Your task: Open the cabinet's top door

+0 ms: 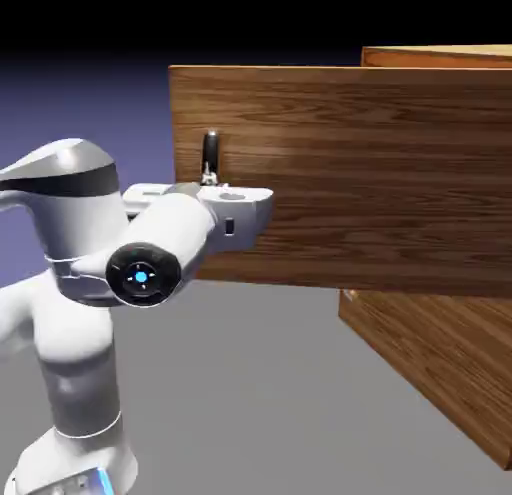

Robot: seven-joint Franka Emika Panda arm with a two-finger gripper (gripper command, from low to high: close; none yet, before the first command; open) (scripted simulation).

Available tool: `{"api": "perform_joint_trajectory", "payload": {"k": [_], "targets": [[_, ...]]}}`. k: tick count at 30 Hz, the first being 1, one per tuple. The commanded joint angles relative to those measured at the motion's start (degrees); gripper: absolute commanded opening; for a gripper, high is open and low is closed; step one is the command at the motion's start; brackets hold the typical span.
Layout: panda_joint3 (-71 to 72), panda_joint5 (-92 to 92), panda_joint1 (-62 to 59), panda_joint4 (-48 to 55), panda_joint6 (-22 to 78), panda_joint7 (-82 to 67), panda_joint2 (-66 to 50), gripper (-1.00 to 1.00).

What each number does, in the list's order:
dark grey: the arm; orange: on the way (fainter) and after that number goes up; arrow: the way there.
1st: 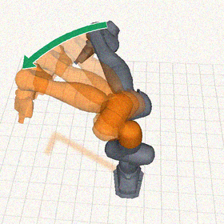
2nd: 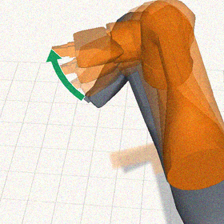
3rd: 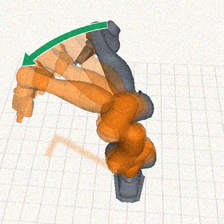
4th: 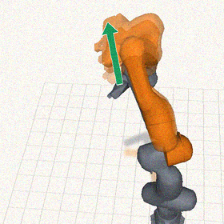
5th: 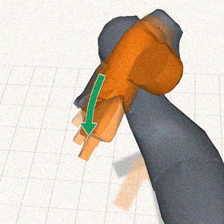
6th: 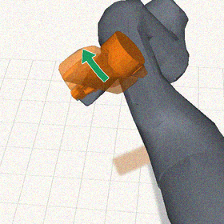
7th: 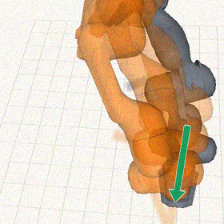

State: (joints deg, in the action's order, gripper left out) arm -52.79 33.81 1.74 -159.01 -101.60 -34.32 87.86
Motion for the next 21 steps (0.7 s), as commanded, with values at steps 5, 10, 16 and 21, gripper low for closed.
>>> {"api": "perform_joint_trajectory", "payload": {"k": [5, 10, 16, 21], "targets": [[-7.2, -5.6, 6.1, 10.4, 10.1, 0.3, -2.6, -1.00], [-12.1, -9.1, 13.3, 20.8, 18.9, 1.0, -4.0, -1.00], [-16.4, -11.8, 22.4, 33.2, 28.4, 2.3, -4.9, -1.00], [-18.9, -13.1, 30.1, 43.6, 35.8, 3.8, -5.1, -1.00]]}}
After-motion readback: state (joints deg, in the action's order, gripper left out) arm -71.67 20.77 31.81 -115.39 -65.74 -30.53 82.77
